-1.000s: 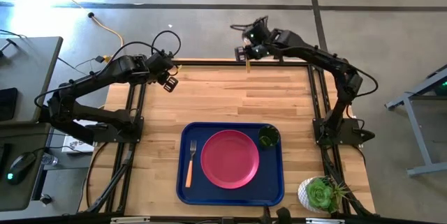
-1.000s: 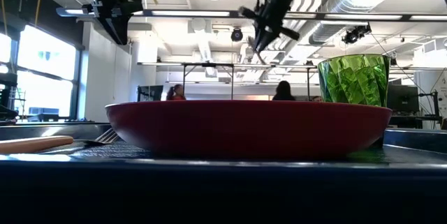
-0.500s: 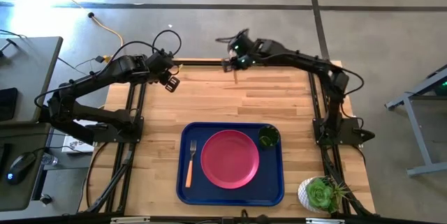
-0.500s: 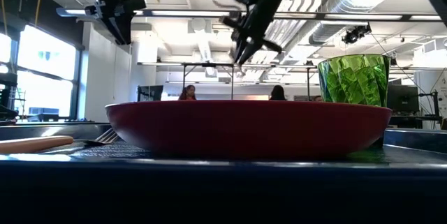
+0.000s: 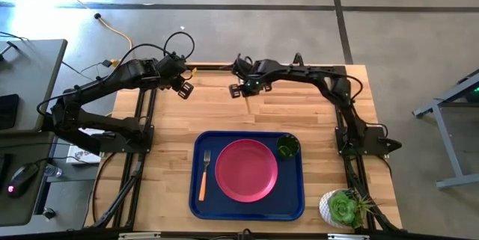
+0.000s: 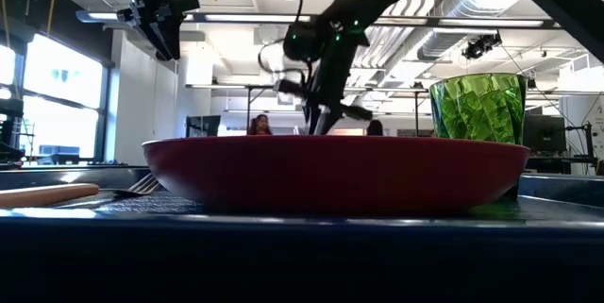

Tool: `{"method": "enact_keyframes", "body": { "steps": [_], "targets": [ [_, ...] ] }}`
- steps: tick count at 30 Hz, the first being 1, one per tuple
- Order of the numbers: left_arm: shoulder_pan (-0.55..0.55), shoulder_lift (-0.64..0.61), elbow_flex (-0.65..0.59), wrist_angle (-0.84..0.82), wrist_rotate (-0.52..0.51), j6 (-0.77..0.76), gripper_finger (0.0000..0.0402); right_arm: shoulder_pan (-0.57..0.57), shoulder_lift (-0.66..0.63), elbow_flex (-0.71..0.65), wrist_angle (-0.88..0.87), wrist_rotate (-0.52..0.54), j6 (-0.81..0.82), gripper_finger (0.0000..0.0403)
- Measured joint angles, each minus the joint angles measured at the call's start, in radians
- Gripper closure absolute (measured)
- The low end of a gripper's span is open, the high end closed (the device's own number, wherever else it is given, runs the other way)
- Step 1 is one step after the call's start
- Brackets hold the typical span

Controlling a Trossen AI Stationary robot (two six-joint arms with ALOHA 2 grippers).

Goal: Pick and place plate/cup/fork/spoon on tray
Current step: Put the yellow spoon on the blue serving tray between the yellow fork and pink plate

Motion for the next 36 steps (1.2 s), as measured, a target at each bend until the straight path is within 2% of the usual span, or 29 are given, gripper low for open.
{"method": "enact_keyframes", "body": {
  "steps": [15, 36],
  "targets": [
    [0.000, 0.000, 0.000, -0.001, 0.001, 0.001, 0.0296, -0.001, 0.082, 0.000, -0.054, -0.009, 0.090, 0.0386],
    [0.000, 0.000, 0.000, -0.001, 0.002, 0.036, 0.0296, -0.004, 0.092, -0.006, -0.111, -0.004, 0.147, 0.0386]
  ]
}}
